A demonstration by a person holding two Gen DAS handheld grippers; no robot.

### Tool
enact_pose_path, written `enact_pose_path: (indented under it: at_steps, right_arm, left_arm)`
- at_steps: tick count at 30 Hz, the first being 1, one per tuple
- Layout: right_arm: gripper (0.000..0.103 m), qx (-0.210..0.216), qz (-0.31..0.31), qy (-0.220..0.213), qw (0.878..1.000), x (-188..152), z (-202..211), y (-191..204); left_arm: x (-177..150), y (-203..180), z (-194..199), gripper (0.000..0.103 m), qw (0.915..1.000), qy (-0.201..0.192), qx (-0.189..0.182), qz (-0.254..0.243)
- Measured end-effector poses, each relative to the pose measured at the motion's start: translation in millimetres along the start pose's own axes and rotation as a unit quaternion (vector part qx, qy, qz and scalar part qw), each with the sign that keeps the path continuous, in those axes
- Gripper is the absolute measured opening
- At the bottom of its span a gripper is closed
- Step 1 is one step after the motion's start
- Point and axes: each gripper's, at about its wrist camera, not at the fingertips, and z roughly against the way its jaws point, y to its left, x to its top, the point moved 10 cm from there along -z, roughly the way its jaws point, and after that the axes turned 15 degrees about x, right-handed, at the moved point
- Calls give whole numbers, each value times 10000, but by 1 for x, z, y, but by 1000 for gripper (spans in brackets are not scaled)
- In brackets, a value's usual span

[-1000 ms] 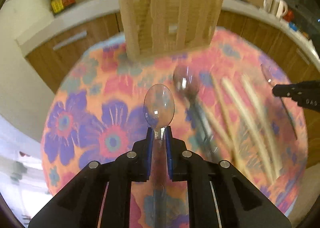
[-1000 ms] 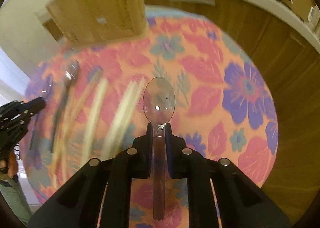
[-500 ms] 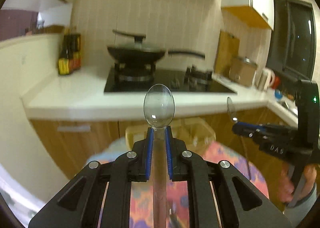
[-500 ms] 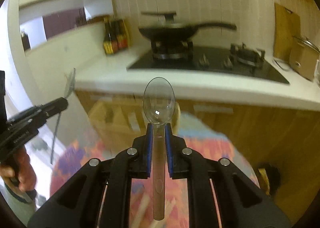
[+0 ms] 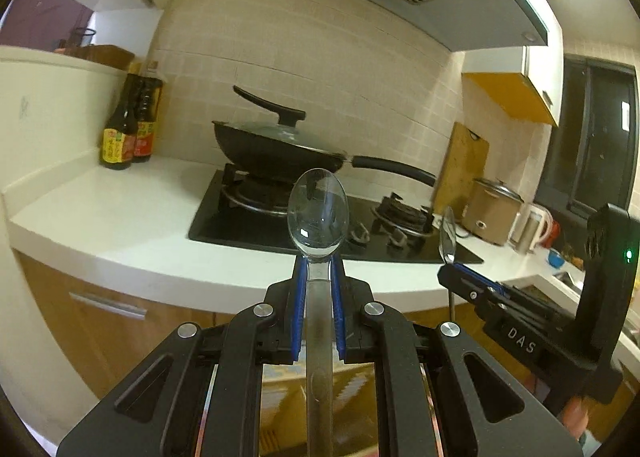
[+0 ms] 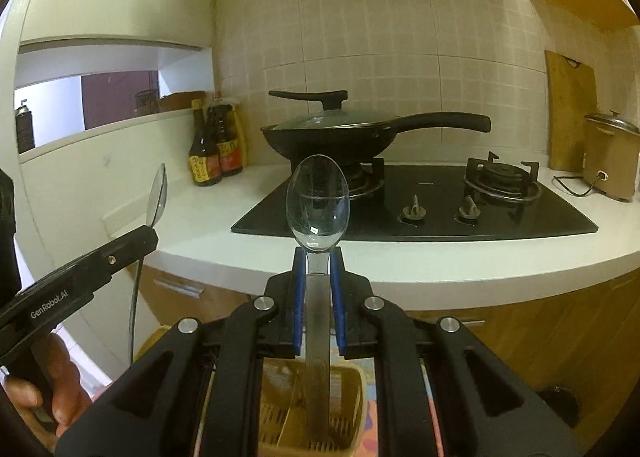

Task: Organize utensils
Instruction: 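Carry both spoons up over the basket and open both grippers to drop them, then move both open grippers back down to the remaining utensils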

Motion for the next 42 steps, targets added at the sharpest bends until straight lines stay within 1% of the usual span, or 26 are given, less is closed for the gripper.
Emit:
enact_pose_path:
  at_steps: [2, 4, 9, 12, 13, 14, 16, 18, 19, 21, 23, 24, 25, 26, 27, 29, 35, 38, 42]
  right_arm:
    - [10, 17, 41, -137, 9999, -4, -5, -2]
    - [10, -60, 75, -218, 9997, -8, -5, -3]
    - [10, -61, 25, -295, 9995, -18, -5, -7]
    - [10, -4, 1, -213, 9998, -24, -2, -6]
    - [10, 40, -24, -179, 9998, -26, 0, -5]
    - [11, 91, -39, -132, 9999, -28, 2, -3]
    - [11, 208, -79, -19, 9998, -35, 7, 0]
    - [11, 257, -100, 43, 9996, -40, 13, 4]
    - [12, 288, -120, 76, 9995, -42, 18, 6]
    - [19, 371, -176, 156, 9990, -47, 27, 10]
    - [38, 370, -240, 220, 9988, -50, 37, 12]
    - [42, 360, -252, 228, 9988, -51, 42, 14]
    - [45, 335, -266, 226, 9988, -52, 50, 16]
    - [45, 335, -277, 250, 9987, -54, 55, 18]
    - [45, 314, -302, 289, 9986, -55, 59, 19]
    - [45, 164, -441, 371, 9982, -60, 72, 20]
    - [45, 143, -673, 806, 9944, -79, 103, 32]
    - [45, 125, -685, 1162, 9908, -95, 113, 41]
    - [45, 59, -672, 1461, 9870, -116, 122, 49]
  left_arm:
    - [-4, 1, -5, 10, 9999, -104, 29, 9]
    - [-8, 3, -8, 10, 9998, -174, 44, 15]
    - [-18, 4, -12, 11, 9998, -210, 33, -26]
    - [-26, 8, -9, 12, 9998, -172, 100, -39]
    - [-28, 9, -7, 13, 9999, -147, 83, -28]
    - [-29, 10, -5, 17, 9999, -130, 79, -22]
    - [-32, 12, 0, 19, 9999, -109, 115, -48]
    - [-36, 13, 7, 19, 10000, -21, 59, -70]
    - [-38, 14, 12, 21, 10000, 16, 48, -69]
    - [-39, 16, 18, 43, 9999, 74, 38, -70]
    - [-38, 18, 29, 45, 9999, 92, 3, -59]
    - [-38, 18, 35, 45, 9999, 121, -45, -59]
    - [-38, 18, 42, 46, 9998, 151, -99, -48]
    - [-38, 18, 47, 49, 9998, 167, -139, -44]
    - [-39, 18, 56, 52, 9997, 178, -189, -43]
    - [-41, 16, 72, 55, 9995, 185, -259, -78]
    - [-56, 11, 112, 55, 9986, 356, -307, -224]
    - [-65, 7, 131, 55, 9979, 429, -398, -288]
    - [-81, 5, 150, 55, 9970, 563, -337, -418]
